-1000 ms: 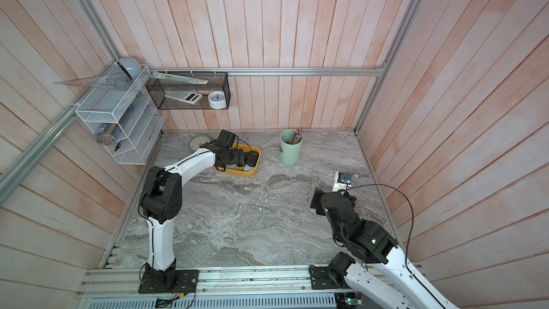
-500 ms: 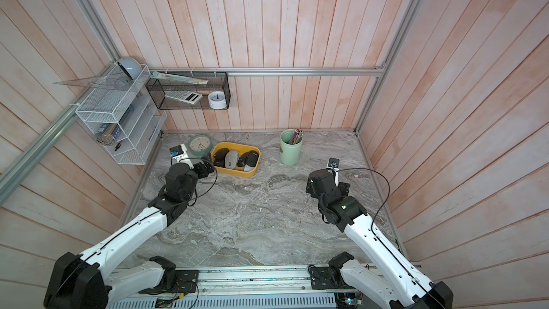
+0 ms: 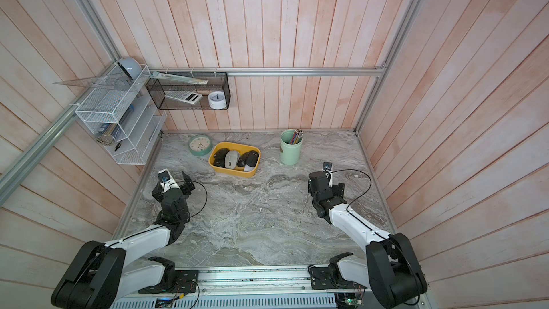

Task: Put the mouse in the storage box
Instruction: Reset both arms

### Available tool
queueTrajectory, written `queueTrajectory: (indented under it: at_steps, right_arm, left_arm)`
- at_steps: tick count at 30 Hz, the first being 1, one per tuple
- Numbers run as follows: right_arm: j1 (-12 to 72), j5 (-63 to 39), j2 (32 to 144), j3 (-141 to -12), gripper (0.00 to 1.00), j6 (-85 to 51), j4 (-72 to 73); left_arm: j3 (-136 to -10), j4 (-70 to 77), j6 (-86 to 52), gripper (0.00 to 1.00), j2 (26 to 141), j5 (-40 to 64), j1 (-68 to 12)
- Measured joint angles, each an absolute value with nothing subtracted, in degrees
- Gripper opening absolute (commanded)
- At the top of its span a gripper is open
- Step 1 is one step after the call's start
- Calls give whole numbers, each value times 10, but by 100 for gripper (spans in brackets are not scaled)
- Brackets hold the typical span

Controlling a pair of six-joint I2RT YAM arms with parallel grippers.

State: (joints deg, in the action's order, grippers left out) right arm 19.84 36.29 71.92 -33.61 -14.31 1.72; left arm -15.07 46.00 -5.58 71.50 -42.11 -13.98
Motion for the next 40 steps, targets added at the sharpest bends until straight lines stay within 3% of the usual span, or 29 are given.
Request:
queueTrajectory:
  at_steps: [11, 16, 22, 40]
  right_arm:
    - [183, 369, 809, -290, 98, 20, 298]
    - [149, 359, 880, -224, 98, 48, 435]
    - [62, 263, 889, -184, 98, 16, 536]
    - [61, 224, 894, -197, 98, -8, 545]
  left_arm:
    - [-161, 573, -48, 100, 891, -304, -31]
    - [-193, 551, -56, 100, 894, -266, -25]
    - [-199, 552, -58, 100, 895, -252, -22]
    - [-199, 544, -62, 100, 895, -234, -15]
